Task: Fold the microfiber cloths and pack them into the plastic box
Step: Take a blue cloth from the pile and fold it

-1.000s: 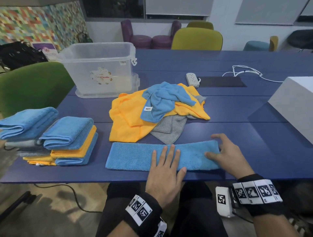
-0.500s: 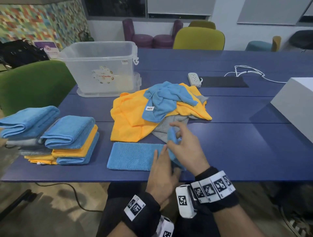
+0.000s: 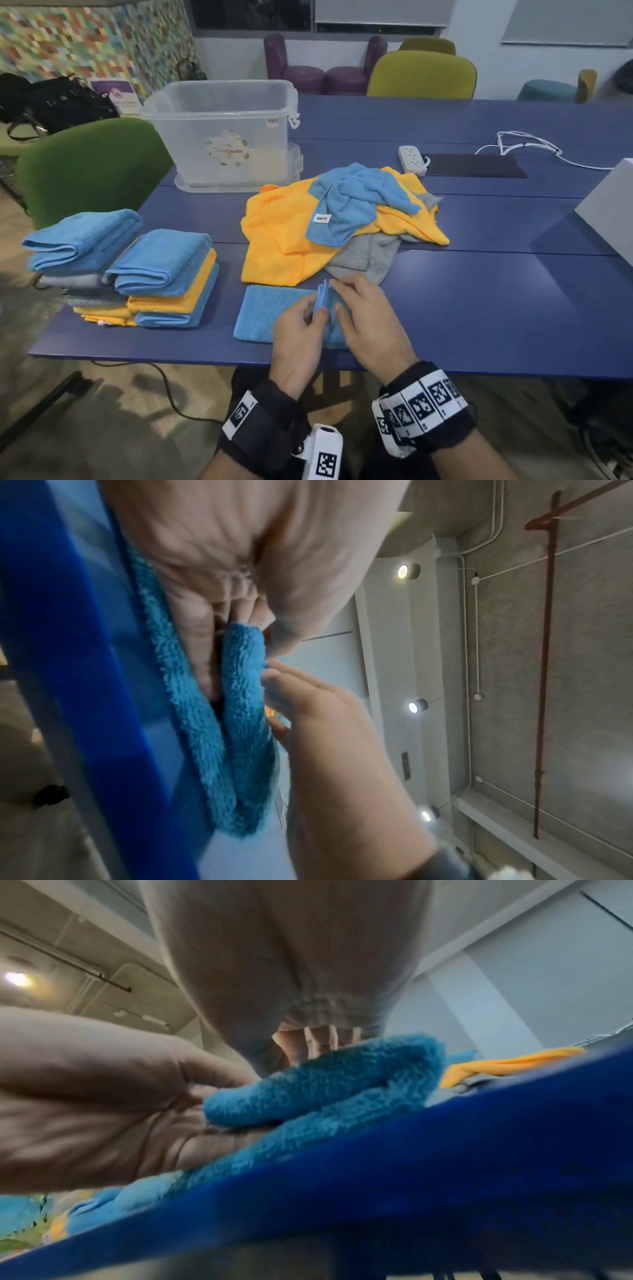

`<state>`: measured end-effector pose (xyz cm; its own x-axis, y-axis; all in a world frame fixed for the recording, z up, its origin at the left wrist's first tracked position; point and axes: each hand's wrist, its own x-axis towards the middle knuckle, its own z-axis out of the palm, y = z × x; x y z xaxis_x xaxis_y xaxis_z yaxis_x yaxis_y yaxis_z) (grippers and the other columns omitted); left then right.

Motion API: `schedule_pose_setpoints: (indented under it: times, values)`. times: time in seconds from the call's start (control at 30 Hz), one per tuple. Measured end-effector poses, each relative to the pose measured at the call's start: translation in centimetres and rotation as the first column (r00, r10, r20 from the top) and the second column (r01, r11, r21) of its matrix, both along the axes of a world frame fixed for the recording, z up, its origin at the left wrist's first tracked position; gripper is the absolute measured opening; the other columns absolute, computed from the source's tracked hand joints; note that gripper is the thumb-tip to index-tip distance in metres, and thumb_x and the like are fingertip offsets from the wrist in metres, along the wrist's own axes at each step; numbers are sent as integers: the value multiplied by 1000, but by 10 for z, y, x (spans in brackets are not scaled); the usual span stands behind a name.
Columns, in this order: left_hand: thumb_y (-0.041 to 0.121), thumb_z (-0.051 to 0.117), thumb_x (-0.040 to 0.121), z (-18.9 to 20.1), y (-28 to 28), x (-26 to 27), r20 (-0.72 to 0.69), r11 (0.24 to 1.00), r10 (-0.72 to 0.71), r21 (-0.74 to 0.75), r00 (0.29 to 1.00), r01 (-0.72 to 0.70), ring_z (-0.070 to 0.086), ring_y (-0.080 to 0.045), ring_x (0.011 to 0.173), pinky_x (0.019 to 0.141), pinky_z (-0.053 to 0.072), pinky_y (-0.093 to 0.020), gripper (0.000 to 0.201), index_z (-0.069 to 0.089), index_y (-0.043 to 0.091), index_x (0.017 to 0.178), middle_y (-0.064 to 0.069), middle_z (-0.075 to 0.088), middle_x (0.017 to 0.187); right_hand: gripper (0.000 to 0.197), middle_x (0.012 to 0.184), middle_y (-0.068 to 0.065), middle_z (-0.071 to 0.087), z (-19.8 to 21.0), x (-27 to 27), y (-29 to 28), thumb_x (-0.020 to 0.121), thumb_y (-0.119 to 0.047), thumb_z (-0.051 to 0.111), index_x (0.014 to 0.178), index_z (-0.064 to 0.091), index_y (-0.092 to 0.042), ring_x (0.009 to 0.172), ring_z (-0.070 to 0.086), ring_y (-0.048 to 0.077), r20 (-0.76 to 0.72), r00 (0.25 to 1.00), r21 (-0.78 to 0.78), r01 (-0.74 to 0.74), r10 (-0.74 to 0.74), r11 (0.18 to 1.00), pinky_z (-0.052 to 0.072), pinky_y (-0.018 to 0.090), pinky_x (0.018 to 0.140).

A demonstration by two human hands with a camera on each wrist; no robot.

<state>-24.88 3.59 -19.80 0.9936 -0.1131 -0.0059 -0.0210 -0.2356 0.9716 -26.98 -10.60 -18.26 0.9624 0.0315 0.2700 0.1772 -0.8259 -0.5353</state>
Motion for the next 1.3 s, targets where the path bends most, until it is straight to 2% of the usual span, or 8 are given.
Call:
schedule_pose_setpoints:
  times: [0.07,0.27,0.47,0.6,0.77,0.97,1.13,1.3]
  values:
    - [22,54,100,0,-1,4,15,998,-28,52,1000,27,67,-28,86,82,54,-53,20,74,25,103,-9,74,91,52,144,1,48,-8,-3,0,100,-28,36,146,50,-9,134,44,17,-9,1000,-52,-15,15,999,40,41,112]
    - [19,58,103,0,-5,10,-90,999,-24,30,996,27,53,-3,57,60,43,-27,14,64,18,116,5,66,72,67,168,-7,17,-17,-9,-4,101,-49,9,161,17,-21,155,7,8,-116,993,-142,-36,19,989,3,36,127]
    - [18,61,101,11,-2,8,2,965,67,252,998,-66,69,-11,88,81,56,-25,15,70,16,113,4,73,97,67,170,-6,6,-27,-9,-1,102,-56,-5,162,6,-29,156,-6,15,-164,986,-359,-46,-14,932,-5,42,126]
    - [33,54,102,27,25,0,142,753,182,616,973,-231,60,-23,112,86,48,-39,29,63,22,128,1,65,121,62,170,-7,8,-29,-9,1,105,-55,12,162,10,-33,157,-3,17,-168,985,-376,-29,-38,926,-4,43,125]
    - [58,67,89,23,68,9,54,500,313,839,948,-213,53,-38,115,89,48,-49,65,60,3,124,-17,55,121,63,170,-9,8,-28,-10,3,104,-54,16,162,4,-32,157,-4,17,-153,987,-391,-22,-41,920,-2,45,126]
    - [66,72,81,31,79,22,-129,618,302,781,944,-91,61,-35,94,70,44,-38,60,55,9,84,-12,64,96,71,170,-8,-1,-27,-10,5,103,-56,20,163,0,-22,155,-12,10,-180,982,-337,-1,-64,941,-10,39,125]
    - [34,88,74,32,84,28,-191,826,252,553,949,-108,54,-30,61,53,37,-36,50,45,12,58,-5,50,60,68,170,-9,3,-29,-9,5,102,-58,15,163,9,-27,156,-9,12,-168,983,-363,2,-67,932,-7,41,126]
    - [8,87,68,46,74,24,-137,980,186,101,973,-173,74,-25,85,73,61,-47,46,62,21,105,-5,75,94,69,169,-6,12,-31,-8,8,101,-58,16,162,18,-25,157,1,15,-136,988,-360,25,-79,933,-3,42,126]
